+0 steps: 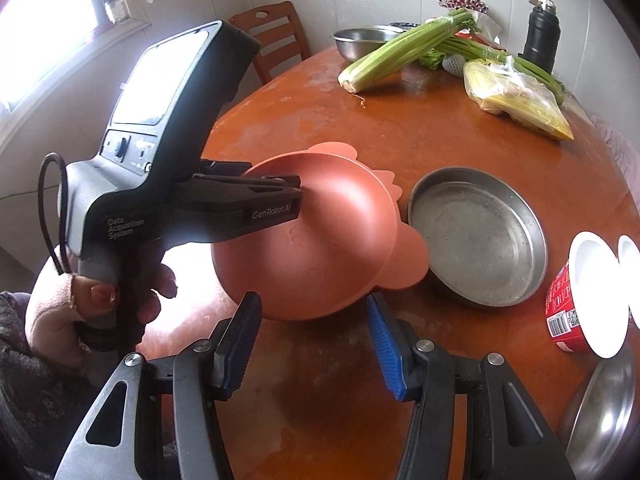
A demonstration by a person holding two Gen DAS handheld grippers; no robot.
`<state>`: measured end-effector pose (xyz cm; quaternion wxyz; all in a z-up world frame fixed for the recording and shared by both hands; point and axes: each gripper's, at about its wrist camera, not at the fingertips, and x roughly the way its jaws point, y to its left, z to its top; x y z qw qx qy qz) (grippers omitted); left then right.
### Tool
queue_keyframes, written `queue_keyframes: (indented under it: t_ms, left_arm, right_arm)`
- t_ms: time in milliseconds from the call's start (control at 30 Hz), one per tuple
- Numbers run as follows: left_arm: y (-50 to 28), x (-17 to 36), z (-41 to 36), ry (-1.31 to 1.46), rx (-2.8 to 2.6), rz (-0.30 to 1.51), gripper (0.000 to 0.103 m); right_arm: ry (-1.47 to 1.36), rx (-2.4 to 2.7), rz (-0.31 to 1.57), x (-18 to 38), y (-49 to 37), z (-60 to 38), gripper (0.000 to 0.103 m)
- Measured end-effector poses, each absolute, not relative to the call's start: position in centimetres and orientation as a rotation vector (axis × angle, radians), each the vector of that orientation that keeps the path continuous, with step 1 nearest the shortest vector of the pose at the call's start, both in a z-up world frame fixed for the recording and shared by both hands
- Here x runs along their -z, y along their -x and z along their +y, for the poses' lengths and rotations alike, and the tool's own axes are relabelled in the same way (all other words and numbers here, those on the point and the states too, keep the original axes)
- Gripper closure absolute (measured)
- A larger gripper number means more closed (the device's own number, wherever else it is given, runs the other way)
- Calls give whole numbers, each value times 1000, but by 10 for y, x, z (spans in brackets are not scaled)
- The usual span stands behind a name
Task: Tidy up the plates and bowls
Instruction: 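Carry the orange bowl over the yellow plate and lower it in, then open the left tool and withdraw from the orange bowl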
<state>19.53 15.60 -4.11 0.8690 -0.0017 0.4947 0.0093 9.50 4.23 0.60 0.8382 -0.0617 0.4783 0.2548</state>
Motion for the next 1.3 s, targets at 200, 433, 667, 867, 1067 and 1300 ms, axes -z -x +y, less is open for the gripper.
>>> queue_keyframes:
  t_ms: [200, 433, 667, 867, 1067, 1300]
  left_arm:
    - [-189, 37, 159, 22, -19, 1023, 55]
    - [-177, 22, 167, 59, -19, 991, 55]
    - [-159, -4, 161, 71, 14, 935, 52]
    - [-145, -24, 147, 61, 41, 897, 48]
    - [-134, -41, 132, 45, 54, 873, 47]
    - [-136, -52, 104, 0, 78, 863, 47]
  right_arm:
    - [127, -557, 996, -8, -92, 44, 46]
    - [105, -540, 975, -14, -91, 37, 46]
    - [77, -521, 941, -25, -85, 25, 46]
    - [41, -498, 913, -34, -81, 7, 46]
    - [-13, -467, 891, -43, -78, -18, 46]
    - [-76, -426, 886, -47, -78, -53, 46]
